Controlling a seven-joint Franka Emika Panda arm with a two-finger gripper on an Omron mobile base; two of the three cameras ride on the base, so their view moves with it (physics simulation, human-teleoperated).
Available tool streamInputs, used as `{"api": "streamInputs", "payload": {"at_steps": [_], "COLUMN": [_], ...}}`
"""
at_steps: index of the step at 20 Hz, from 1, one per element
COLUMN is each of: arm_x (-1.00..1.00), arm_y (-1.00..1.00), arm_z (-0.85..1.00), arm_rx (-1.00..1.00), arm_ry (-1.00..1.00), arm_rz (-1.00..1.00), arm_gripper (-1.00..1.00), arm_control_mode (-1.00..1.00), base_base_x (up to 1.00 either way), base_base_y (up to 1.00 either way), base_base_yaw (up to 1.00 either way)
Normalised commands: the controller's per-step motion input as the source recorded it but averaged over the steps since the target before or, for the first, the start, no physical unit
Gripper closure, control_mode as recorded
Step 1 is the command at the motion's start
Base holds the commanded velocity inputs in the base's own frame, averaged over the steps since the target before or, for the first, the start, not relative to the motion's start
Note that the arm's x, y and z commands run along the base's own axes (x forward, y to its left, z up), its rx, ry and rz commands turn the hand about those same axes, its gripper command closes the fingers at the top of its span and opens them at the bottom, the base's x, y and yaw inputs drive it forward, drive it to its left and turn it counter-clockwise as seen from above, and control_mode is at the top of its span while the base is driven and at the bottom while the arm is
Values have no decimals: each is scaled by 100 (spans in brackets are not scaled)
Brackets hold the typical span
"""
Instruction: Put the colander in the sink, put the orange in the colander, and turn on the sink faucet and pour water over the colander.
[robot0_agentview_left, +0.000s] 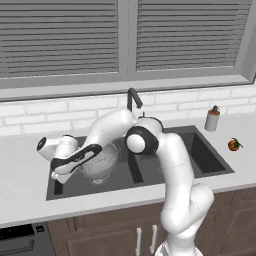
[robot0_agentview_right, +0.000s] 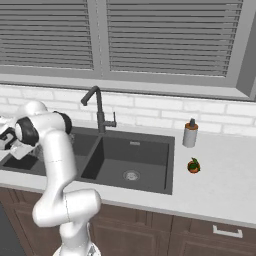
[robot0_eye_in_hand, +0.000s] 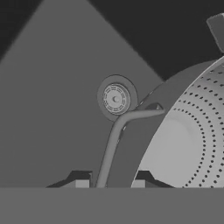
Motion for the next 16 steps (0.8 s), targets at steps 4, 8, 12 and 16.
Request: {"api": "streamInputs", "payload": {"at_steps": [4,8,12,16], "arm_x": [19,32,10,1], "arm_y": [-12,-22,-30,-24], "arm_z": [-43,-43,-41,-30], "arm_rx": [4,7,10,9], "arm_ry": [1,0,0,0], "arm_rz": [2,3,4,2], "arm_gripper": [100,100,100,100], "arm_control_mode": [-100,-100,-100,-100], "base_base_x": [0,0,0,0], "base_base_y": [0,0,0,0], "base_base_yaw": [0,0,0,0]}}
